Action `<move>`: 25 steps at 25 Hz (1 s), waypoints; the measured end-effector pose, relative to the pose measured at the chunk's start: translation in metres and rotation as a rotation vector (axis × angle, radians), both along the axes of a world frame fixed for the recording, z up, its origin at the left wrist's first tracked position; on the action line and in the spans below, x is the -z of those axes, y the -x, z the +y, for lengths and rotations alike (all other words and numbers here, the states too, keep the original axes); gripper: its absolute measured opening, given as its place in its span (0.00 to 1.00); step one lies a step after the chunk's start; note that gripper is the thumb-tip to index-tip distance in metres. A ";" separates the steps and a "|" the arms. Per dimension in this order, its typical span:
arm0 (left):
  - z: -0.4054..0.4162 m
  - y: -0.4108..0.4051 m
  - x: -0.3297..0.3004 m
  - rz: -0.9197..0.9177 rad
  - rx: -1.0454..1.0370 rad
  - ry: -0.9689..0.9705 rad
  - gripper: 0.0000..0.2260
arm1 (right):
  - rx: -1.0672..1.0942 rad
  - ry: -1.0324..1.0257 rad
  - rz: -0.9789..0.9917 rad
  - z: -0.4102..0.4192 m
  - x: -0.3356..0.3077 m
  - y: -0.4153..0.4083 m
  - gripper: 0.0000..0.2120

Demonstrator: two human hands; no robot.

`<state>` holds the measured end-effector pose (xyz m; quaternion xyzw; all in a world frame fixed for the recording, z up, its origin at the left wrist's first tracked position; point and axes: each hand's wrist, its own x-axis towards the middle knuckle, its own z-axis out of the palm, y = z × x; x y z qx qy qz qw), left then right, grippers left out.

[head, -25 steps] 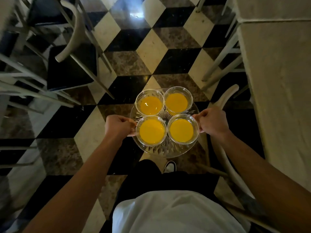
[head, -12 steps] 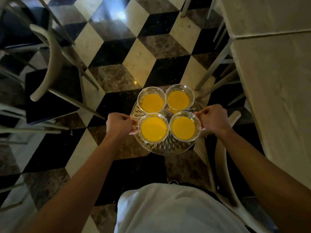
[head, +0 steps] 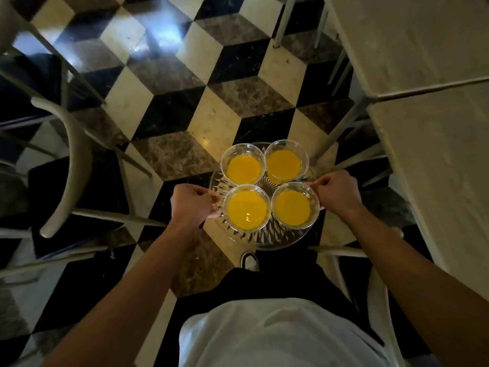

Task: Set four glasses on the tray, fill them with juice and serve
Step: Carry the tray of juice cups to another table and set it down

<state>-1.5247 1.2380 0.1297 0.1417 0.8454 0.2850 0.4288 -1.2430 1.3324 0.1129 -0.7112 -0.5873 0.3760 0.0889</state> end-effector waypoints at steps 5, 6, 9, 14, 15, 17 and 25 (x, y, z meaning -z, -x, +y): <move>0.053 0.020 0.003 -0.002 -0.005 -0.019 0.13 | -0.027 -0.010 -0.020 0.054 0.001 0.022 0.10; 0.065 0.023 0.003 -0.007 -0.003 -0.025 0.14 | -0.032 -0.005 -0.017 0.067 0.002 0.026 0.10; 0.101 0.033 0.002 -0.012 -0.008 -0.030 0.14 | -0.026 0.002 0.017 0.107 0.004 0.038 0.11; 0.169 0.042 -0.004 -0.006 -0.021 -0.035 0.10 | -0.058 0.031 0.019 0.180 0.003 0.049 0.10; 0.184 0.044 -0.005 -0.005 -0.023 -0.033 0.09 | -0.059 0.037 0.030 0.197 0.003 0.051 0.11; 0.216 0.046 -0.005 0.005 -0.030 -0.031 0.09 | -0.053 0.038 0.072 0.231 0.003 0.055 0.14; 0.336 0.053 -0.006 0.045 -0.009 -0.027 0.09 | -0.091 -0.069 0.018 0.345 -0.002 0.058 0.12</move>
